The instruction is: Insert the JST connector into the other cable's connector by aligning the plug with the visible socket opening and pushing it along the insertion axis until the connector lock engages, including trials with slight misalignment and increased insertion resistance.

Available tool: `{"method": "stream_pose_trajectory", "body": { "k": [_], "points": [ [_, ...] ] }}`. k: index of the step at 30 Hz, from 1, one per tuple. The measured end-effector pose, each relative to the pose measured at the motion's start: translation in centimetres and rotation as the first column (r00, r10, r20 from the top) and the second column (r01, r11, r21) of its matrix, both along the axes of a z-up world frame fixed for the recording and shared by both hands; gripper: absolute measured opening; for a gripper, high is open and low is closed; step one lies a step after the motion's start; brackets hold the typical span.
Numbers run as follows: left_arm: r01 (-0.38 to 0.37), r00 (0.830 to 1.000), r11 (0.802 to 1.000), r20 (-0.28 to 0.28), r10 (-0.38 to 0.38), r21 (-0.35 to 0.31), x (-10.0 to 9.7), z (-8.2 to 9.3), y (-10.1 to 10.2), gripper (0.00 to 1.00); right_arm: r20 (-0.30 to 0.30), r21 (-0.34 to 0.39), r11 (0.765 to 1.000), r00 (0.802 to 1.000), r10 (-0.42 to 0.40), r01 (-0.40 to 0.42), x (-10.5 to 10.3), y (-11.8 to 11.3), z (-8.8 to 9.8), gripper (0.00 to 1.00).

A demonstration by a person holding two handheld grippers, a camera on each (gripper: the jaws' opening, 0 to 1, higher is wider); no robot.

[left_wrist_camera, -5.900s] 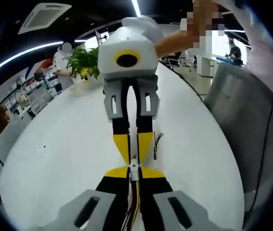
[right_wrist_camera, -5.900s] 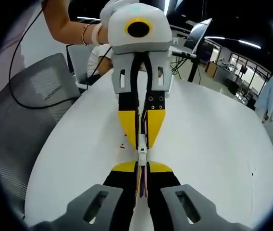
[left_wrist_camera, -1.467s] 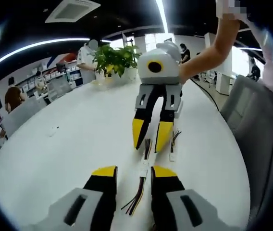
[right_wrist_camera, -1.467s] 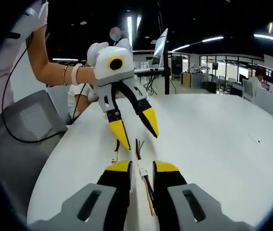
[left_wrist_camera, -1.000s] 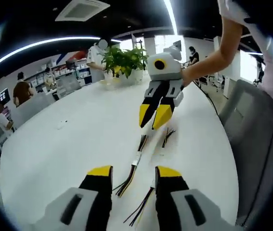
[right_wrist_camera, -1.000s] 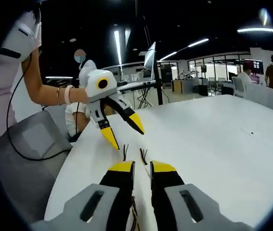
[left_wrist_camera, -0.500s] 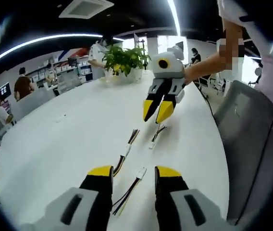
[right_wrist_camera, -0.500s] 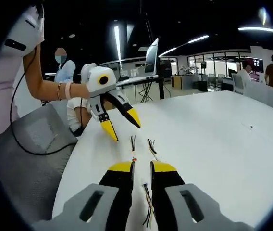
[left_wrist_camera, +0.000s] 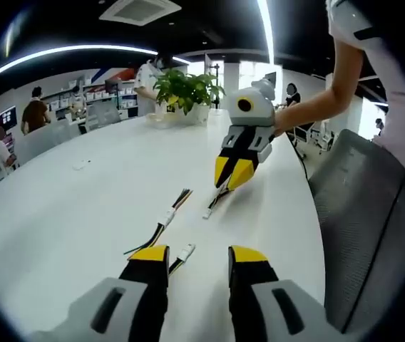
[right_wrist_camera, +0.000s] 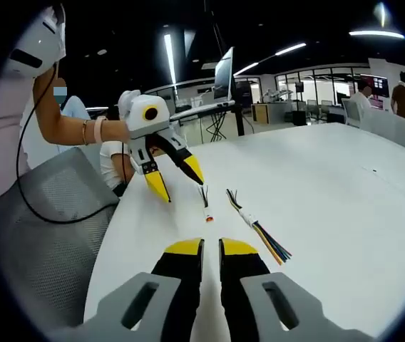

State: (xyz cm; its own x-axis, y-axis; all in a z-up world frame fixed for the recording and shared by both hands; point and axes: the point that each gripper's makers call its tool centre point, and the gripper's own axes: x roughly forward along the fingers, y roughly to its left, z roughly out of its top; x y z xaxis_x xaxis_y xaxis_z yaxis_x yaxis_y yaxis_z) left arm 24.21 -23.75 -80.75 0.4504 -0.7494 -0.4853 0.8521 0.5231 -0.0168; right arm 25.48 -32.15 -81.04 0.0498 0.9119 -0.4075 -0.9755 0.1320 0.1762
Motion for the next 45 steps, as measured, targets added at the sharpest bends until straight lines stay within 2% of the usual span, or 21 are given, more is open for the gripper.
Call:
{"method": "stream_pose_trajectory", "body": {
  "k": [9, 13, 17, 22, 32, 45],
  "points": [
    [-0.021, 0.999, 1.0, 0.029, 0.021, -0.012, 0.3, -0.4, 0.2, 0.21, 0.028, -0.012, 1.0, 1.0, 0.005, -0.005, 0.4, 0.2, -0.6, 0.09],
    [-0.021, 0.999, 1.0, 0.029, 0.021, -0.021, 0.3, -0.6, 0.1, 0.21, 0.022, -0.025, 1.0, 1.0, 0.019, -0.019, 0.4, 0.4, -1.1, 0.06],
    [-0.029, 0.999, 0.999, 0.031, 0.029, -0.018, 0.7, -1.0, 0.2, 0.21, 0.044, -0.038, 0.999, 0.999, 0.028, -0.026, 0.5, 0.7, -1.5, 0.02],
    [-0.023, 0.999, 0.999, 0.034, 0.024, -0.025, 1.1, -0.9, 0.2, 0.21, 0.055, -0.025, 1.0, 0.998, 0.018, -0.016, 1.0, 1.0, -1.3, 0.05],
    [0.015, 0.999, 1.0, 0.033, -0.015, -0.005, 1.2, -1.6, -0.3, 0.18, 0.084, -0.067, 0.997, 0.995, 0.049, -0.044, 1.1, 1.0, -2.3, 0.11],
    [0.03, 0.999, 1.0, 0.013, -0.03, -0.003, 1.3, -2.4, -0.4, 0.15, 0.085, -0.09, 0.994, 0.994, 0.062, -0.054, 1.7, 0.9, -3.5, 0.1]
  ]
}}
